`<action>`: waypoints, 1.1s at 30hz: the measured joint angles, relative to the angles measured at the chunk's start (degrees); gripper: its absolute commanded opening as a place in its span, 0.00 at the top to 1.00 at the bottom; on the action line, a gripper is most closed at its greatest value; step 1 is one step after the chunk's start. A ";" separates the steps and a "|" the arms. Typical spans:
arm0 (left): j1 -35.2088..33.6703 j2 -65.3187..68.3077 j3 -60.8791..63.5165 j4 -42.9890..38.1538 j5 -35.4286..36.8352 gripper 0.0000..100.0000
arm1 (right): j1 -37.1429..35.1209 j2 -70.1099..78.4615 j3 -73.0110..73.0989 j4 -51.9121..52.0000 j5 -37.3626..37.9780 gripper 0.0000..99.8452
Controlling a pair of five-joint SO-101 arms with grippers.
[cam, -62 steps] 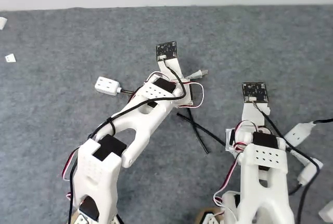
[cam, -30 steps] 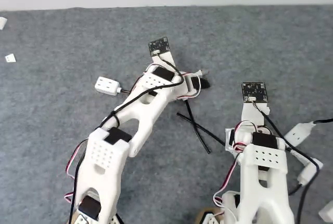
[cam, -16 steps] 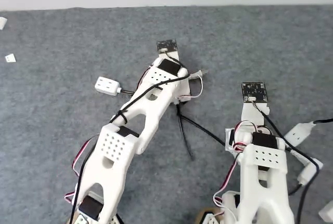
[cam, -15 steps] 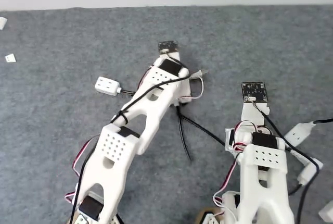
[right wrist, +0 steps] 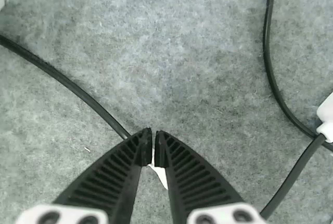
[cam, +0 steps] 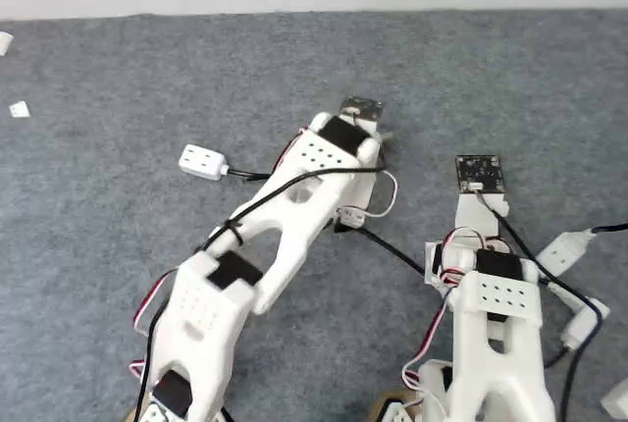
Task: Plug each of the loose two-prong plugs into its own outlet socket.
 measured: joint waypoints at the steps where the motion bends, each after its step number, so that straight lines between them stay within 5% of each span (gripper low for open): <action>1: 0.35 -2.99 3.43 -1.58 -0.35 0.99 | 0.00 0.00 0.00 0.00 0.00 0.99; 11: 1.05 -42.46 47.82 -24.26 -5.45 0.99 | 0.00 0.00 0.00 0.00 0.00 0.99; 23: -5.98 -74.81 85.36 -34.55 -9.49 0.98 | 0.00 0.00 0.00 0.00 0.00 0.99; 30: -7.12 -80.26 92.13 -34.90 -12.75 0.70 | 0.00 0.00 0.00 0.00 0.00 0.99; 33: -7.03 -80.62 93.54 -34.90 -13.89 0.67 | 0.00 0.00 0.00 0.00 0.00 0.99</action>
